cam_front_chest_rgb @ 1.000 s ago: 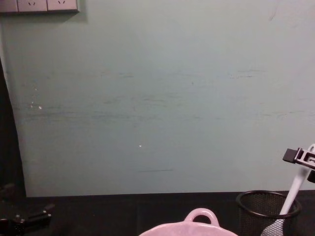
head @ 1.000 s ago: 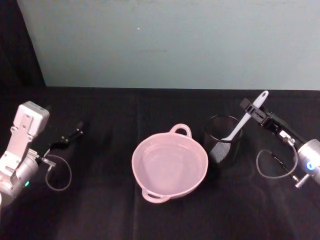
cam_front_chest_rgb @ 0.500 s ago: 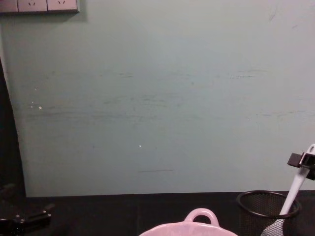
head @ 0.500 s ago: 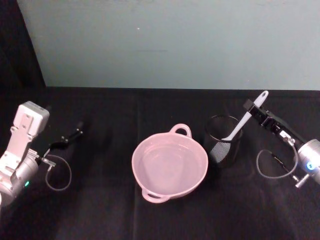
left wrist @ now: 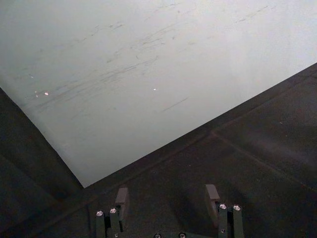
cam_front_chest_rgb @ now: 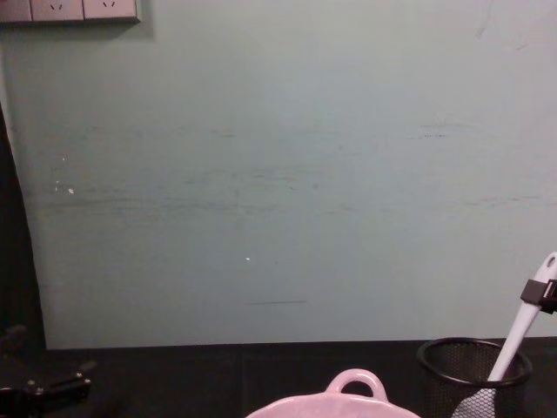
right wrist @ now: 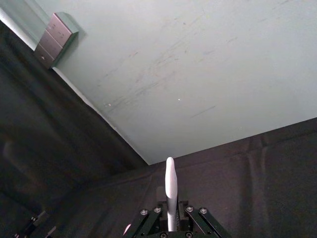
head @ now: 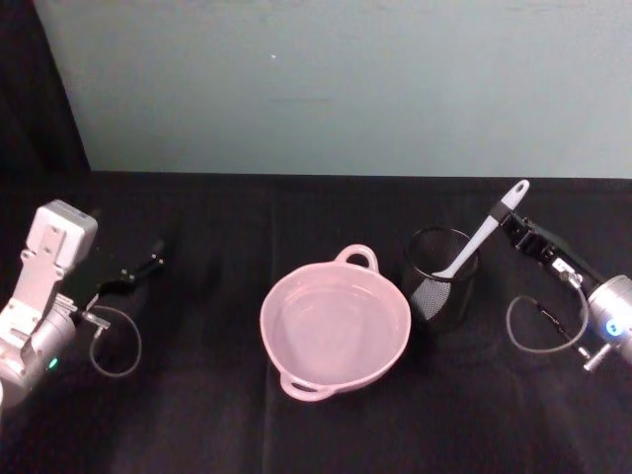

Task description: Use the one hand to pick up the spoon and stir the clear water in the bowl.

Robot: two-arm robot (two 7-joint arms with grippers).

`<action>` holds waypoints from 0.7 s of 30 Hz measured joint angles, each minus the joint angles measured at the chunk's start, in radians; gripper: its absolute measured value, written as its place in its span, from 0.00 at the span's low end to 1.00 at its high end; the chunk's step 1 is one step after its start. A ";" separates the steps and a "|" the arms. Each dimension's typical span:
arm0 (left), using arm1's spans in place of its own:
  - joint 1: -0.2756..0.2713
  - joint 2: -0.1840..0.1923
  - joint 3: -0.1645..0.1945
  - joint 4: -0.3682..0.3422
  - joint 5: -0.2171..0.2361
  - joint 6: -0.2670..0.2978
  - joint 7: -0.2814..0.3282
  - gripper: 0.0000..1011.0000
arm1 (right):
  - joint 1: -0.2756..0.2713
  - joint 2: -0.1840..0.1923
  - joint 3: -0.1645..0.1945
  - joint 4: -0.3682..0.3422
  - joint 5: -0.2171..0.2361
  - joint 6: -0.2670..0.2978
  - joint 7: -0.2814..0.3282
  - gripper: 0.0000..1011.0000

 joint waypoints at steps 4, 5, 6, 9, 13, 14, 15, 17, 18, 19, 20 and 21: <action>0.000 0.000 0.000 0.000 0.000 0.000 0.000 0.99 | 0.000 0.000 0.000 0.000 0.000 0.000 0.000 0.12; 0.000 0.000 0.000 0.000 0.000 0.000 0.000 0.99 | 0.000 0.000 0.000 0.000 0.000 0.000 0.000 0.12; 0.000 0.000 0.000 0.000 0.000 0.000 0.000 0.99 | 0.000 0.000 0.000 0.000 0.000 0.000 0.000 0.12; 0.000 0.000 0.000 0.000 0.000 0.000 0.000 0.99 | 0.000 0.000 0.000 0.000 0.000 0.000 0.000 0.12; 0.000 0.000 0.000 0.000 0.000 0.000 0.000 0.99 | -0.004 0.013 -0.006 -0.015 -0.015 -0.016 -0.002 0.12; 0.000 0.000 0.000 0.000 0.000 0.000 0.000 0.99 | -0.008 0.021 -0.008 -0.027 -0.024 -0.024 -0.003 0.12; 0.000 0.000 0.000 0.000 0.000 0.000 0.000 0.99 | -0.011 0.027 -0.009 -0.036 -0.034 -0.031 -0.005 0.12; 0.000 0.000 0.000 0.000 0.000 0.000 0.000 0.99 | -0.018 0.040 -0.011 -0.056 -0.052 -0.044 -0.011 0.12; 0.000 0.000 0.000 0.000 0.000 0.000 0.000 0.99 | -0.024 0.051 -0.010 -0.075 -0.065 -0.052 -0.018 0.12; 0.000 0.000 0.000 0.000 0.000 0.000 0.000 0.99 | -0.030 0.062 -0.009 -0.096 -0.080 -0.057 -0.024 0.12; 0.000 0.000 0.000 0.000 0.000 0.000 0.000 0.99 | -0.030 0.062 -0.009 -0.096 -0.080 -0.057 -0.024 0.12; 0.000 0.000 0.000 0.000 0.000 0.000 0.000 0.99 | -0.034 0.074 -0.008 -0.121 -0.095 -0.059 -0.032 0.12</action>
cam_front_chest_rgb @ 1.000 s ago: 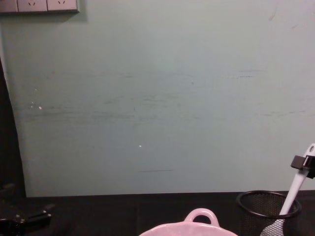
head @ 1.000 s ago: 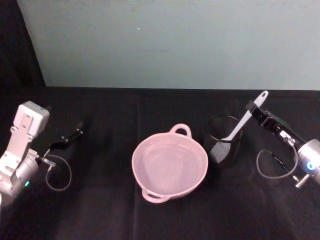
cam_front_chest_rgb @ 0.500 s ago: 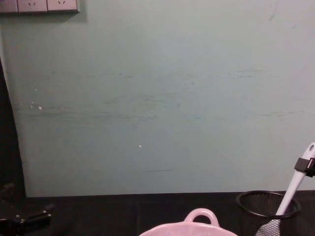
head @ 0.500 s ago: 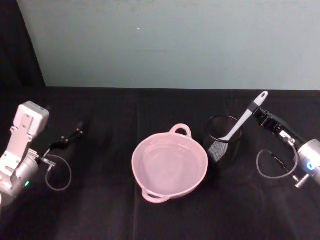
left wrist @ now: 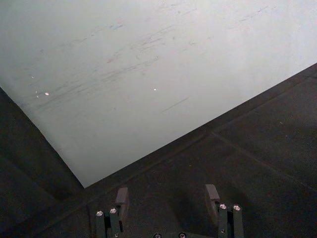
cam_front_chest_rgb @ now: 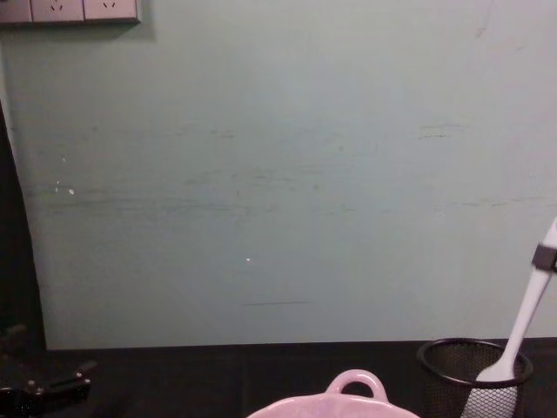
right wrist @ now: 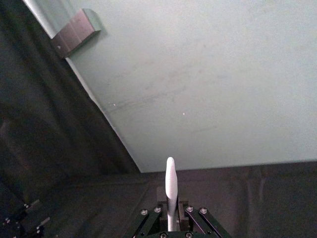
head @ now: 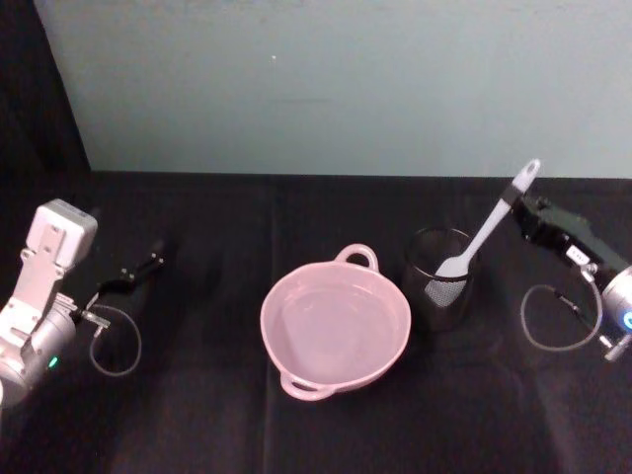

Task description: Use the one hand to pick up the spoon and stir the clear water in the bowl.

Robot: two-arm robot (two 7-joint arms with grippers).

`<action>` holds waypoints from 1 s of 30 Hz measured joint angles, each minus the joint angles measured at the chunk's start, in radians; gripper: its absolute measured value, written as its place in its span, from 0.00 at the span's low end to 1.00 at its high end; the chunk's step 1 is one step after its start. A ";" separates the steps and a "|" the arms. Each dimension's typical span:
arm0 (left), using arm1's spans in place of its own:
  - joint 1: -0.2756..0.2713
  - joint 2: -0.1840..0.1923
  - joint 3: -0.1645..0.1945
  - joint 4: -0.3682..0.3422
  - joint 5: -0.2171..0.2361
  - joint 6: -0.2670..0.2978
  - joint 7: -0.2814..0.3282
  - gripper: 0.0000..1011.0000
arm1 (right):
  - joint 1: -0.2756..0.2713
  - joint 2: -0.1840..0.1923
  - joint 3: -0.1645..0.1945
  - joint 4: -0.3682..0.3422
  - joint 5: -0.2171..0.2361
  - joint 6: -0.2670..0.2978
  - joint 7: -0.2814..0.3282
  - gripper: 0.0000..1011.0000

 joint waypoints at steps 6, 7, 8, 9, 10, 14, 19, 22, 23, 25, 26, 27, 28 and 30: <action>0.000 0.000 0.000 0.000 0.000 0.000 0.000 0.99 | -0.008 0.042 0.007 -0.093 -0.063 0.014 -0.034 0.12; 0.000 0.000 0.000 0.000 0.000 0.000 0.000 0.99 | -0.008 0.047 0.008 -0.105 -0.070 0.018 -0.038 0.12; 0.000 0.000 0.000 0.000 0.000 0.000 0.000 0.99 | -0.008 0.051 0.009 -0.116 -0.077 0.022 -0.041 0.12; 0.000 0.000 0.000 0.000 0.000 0.000 0.000 0.99 | -0.008 0.055 0.010 -0.127 -0.084 0.026 -0.044 0.12; 0.000 0.000 0.000 0.000 0.000 0.000 0.000 0.99 | -0.008 0.063 0.011 -0.149 -0.098 0.033 -0.050 0.12; 0.000 0.000 0.000 0.000 0.000 0.000 0.000 0.99 | -0.008 0.081 0.014 -0.204 -0.133 0.053 -0.060 0.12; 0.000 0.000 0.000 0.000 0.000 0.000 0.000 0.99 | 0.004 0.102 0.008 -0.279 -0.185 0.083 -0.069 0.12; 0.000 0.000 0.000 0.000 0.000 0.000 0.000 0.99 | 0.024 0.106 -0.002 -0.308 -0.208 0.111 -0.069 0.12; 0.000 0.000 0.000 0.000 0.000 0.000 0.000 0.99 | 0.031 0.106 -0.006 -0.315 -0.213 0.118 -0.069 0.12; 0.000 0.000 0.000 0.000 0.000 0.000 0.000 0.99 | 0.052 0.105 -0.019 -0.329 -0.229 0.140 -0.067 0.12; 0.000 0.000 0.000 0.000 0.000 0.000 0.000 0.99 | 0.058 0.104 -0.023 -0.332 -0.234 0.147 -0.066 0.12; 0.000 0.000 0.000 0.000 0.000 0.000 0.000 0.99 | 0.075 0.100 -0.035 -0.338 -0.244 0.161 -0.062 0.12; 0.000 0.000 0.000 0.000 0.000 0.000 0.000 0.99 | 0.083 0.098 -0.041 -0.340 -0.248 0.168 -0.059 0.12; 0.000 0.000 0.000 0.000 0.000 0.000 0.000 0.99 | 0.100 0.091 -0.055 -0.343 -0.257 0.181 -0.053 0.12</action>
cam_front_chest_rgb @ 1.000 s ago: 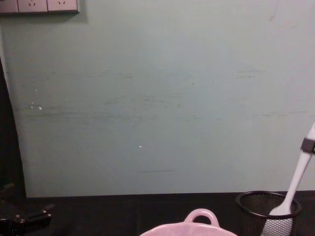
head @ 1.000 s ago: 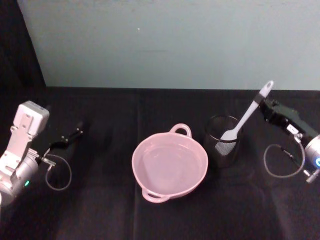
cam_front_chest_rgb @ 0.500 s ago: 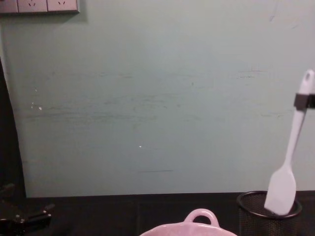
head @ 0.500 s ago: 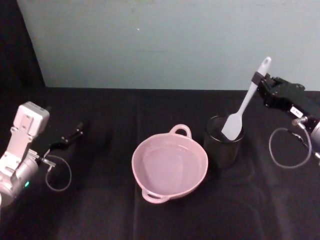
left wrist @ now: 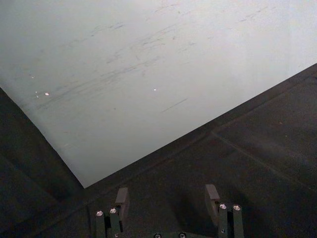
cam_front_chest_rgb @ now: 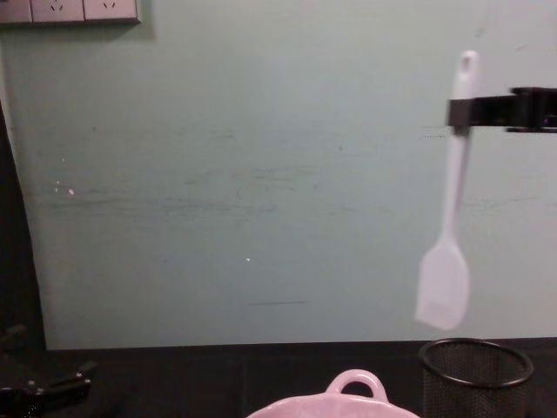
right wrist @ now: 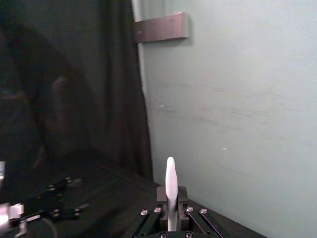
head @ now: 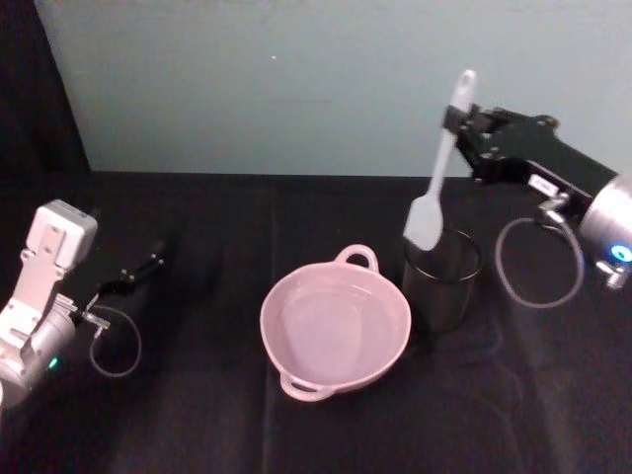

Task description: Use the one hand to pick up the spoon and stir the clear water in the bowl.

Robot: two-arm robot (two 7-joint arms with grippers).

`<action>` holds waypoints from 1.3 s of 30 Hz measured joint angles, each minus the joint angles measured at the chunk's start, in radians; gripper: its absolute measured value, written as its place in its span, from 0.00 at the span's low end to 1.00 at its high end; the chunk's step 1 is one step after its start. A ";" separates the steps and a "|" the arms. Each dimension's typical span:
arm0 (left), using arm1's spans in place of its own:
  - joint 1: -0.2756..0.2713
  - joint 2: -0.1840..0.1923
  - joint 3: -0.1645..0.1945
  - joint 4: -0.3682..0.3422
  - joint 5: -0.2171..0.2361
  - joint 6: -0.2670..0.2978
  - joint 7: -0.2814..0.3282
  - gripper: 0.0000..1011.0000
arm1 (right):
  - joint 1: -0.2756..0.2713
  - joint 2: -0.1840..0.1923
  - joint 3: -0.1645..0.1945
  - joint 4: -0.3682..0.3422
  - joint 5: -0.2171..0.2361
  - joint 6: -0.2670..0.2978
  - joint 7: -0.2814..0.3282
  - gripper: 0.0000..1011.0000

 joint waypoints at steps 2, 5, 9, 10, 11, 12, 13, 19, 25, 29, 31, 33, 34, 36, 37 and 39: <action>0.000 0.000 0.000 0.000 0.000 0.000 0.000 0.99 | 0.023 -0.012 -0.022 0.000 -0.011 0.013 0.013 0.12; 0.000 0.000 0.000 0.000 0.000 0.000 0.000 0.99 | 0.048 -0.027 -0.053 0.008 -0.021 0.027 0.032 0.12; 0.000 0.000 0.000 0.000 0.000 0.000 0.000 0.99 | 0.077 -0.055 -0.095 0.034 -0.031 0.038 0.054 0.12; 0.000 0.000 0.000 0.000 0.000 0.000 0.000 0.99 | 0.083 -0.061 -0.105 0.041 -0.034 0.039 0.060 0.12; 0.000 0.000 0.000 0.000 0.000 0.000 0.000 0.99 | 0.087 -0.067 -0.113 0.047 -0.037 0.040 0.064 0.12; 0.000 0.000 0.000 0.000 0.000 0.000 0.000 0.99 | 0.094 -0.077 -0.128 0.059 -0.041 0.040 0.072 0.12; 0.000 0.000 0.000 0.000 0.000 0.000 0.000 0.99 | 0.097 -0.081 -0.135 0.065 -0.043 0.039 0.077 0.12; 0.000 0.000 0.000 0.000 0.000 0.000 0.000 0.99 | 0.100 -0.117 -0.179 0.127 -0.075 -0.022 0.110 0.12; 0.000 0.000 0.000 0.000 0.000 0.000 0.000 0.99 | 0.085 -0.147 -0.204 0.190 -0.141 -0.106 0.124 0.12; 0.000 0.000 0.000 0.000 0.000 0.000 0.000 0.99 | 0.069 -0.158 -0.218 0.220 -0.194 -0.169 0.129 0.12; 0.000 0.000 0.000 0.000 0.000 0.000 0.000 0.99 | 0.056 -0.163 -0.222 0.233 -0.216 -0.203 0.132 0.12; 0.000 0.000 0.000 0.000 0.000 0.000 0.000 0.99 | 0.043 -0.169 -0.223 0.245 -0.230 -0.230 0.138 0.12; 0.000 0.000 0.000 0.000 0.000 0.000 0.000 0.99 | 0.040 -0.170 -0.223 0.247 -0.234 -0.236 0.139 0.12; 0.000 0.000 0.000 0.000 0.000 0.000 0.000 0.99 | 0.030 -0.175 -0.223 0.255 -0.242 -0.249 0.145 0.12; 0.000 0.000 0.000 0.000 0.000 0.000 0.000 0.99 | 0.028 -0.177 -0.223 0.257 -0.243 -0.253 0.147 0.12; 0.000 0.000 0.000 0.000 0.000 0.000 0.000 0.99 | 0.021 -0.182 -0.221 0.265 -0.248 -0.260 0.153 0.12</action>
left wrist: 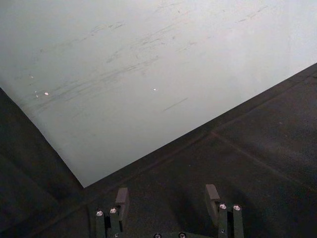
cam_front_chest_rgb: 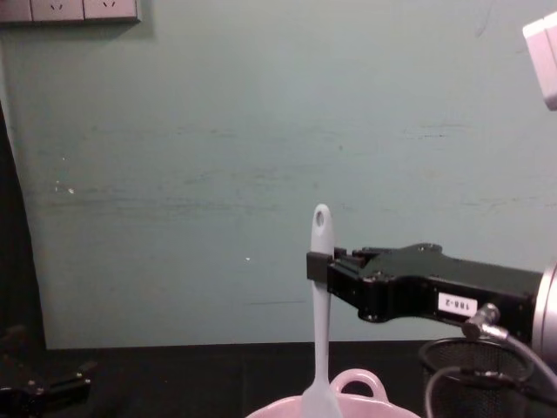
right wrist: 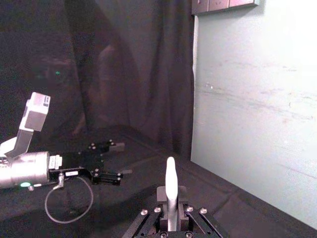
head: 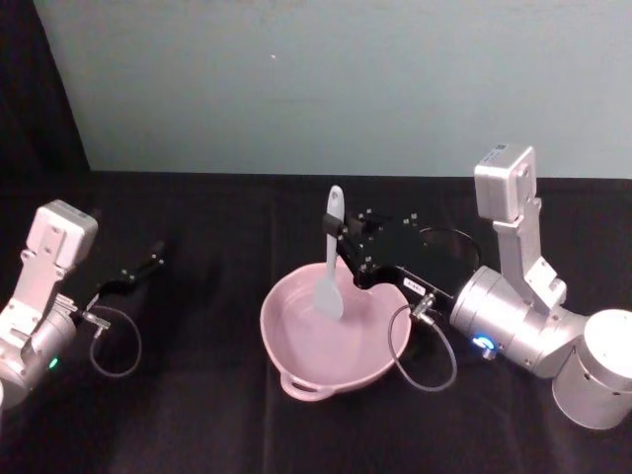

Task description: Use the one hand to pick up the spoon and stir the clear water in the bowl.

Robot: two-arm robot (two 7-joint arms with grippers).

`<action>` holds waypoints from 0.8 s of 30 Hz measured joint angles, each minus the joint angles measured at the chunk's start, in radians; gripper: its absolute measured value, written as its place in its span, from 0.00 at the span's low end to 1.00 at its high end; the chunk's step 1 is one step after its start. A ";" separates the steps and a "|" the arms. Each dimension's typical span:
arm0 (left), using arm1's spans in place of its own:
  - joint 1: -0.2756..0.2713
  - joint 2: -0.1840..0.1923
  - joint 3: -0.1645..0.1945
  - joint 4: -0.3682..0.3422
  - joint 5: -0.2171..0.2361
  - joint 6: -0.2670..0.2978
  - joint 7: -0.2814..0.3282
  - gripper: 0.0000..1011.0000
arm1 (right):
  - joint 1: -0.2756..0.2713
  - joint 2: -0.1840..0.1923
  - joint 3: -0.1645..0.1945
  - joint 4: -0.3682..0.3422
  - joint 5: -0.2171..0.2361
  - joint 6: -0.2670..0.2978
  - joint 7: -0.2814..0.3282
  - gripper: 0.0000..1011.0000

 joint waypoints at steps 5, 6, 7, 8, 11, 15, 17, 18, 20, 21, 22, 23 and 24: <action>0.000 0.000 0.000 0.000 0.000 0.000 0.000 0.99 | -0.009 -0.011 0.009 0.012 -0.003 -0.004 0.009 0.12; 0.000 0.000 0.000 0.000 0.000 0.000 0.000 0.99 | -0.010 -0.012 0.010 0.014 -0.003 -0.004 0.010 0.12; 0.000 0.000 0.000 0.000 0.000 0.000 0.000 0.99 | -0.013 -0.015 0.014 0.018 -0.005 -0.005 0.012 0.12; 0.000 0.000 0.000 0.000 0.000 0.000 0.000 0.99 | -0.014 -0.017 0.016 0.019 -0.006 -0.005 0.015 0.12; 0.000 0.000 0.000 0.000 0.000 0.000 0.000 0.99 | -0.016 -0.019 0.019 0.021 -0.009 -0.006 0.018 0.12; 0.000 0.000 0.000 0.000 0.000 0.000 0.000 0.99 | -0.016 -0.019 0.019 0.021 -0.008 -0.006 0.018 0.12; 0.000 0.000 0.000 0.000 0.000 0.000 0.000 0.99 | -0.016 -0.018 0.019 0.020 -0.008 -0.006 0.017 0.12; 0.000 0.000 0.000 0.000 0.000 0.000 0.000 0.99 | -0.016 -0.018 0.019 0.020 -0.008 -0.006 0.017 0.12; 0.000 0.000 0.000 0.000 0.000 0.000 0.000 0.99 | -0.016 -0.018 0.019 0.020 -0.008 -0.006 0.017 0.12; 0.000 0.000 0.000 0.000 0.000 0.000 0.000 0.99 | -0.016 -0.018 0.018 0.019 -0.008 -0.006 0.017 0.12; 0.000 0.000 0.000 0.000 0.000 0.000 0.000 0.99 | -0.016 -0.018 0.018 0.019 -0.008 -0.006 0.017 0.12; 0.000 0.000 0.000 0.000 0.000 0.000 0.000 0.99 | -0.016 -0.018 0.018 0.019 -0.008 -0.006 0.017 0.12; 0.000 0.000 0.000 0.000 0.000 0.000 0.000 0.99 | -0.016 -0.018 0.018 0.019 -0.008 -0.006 0.017 0.12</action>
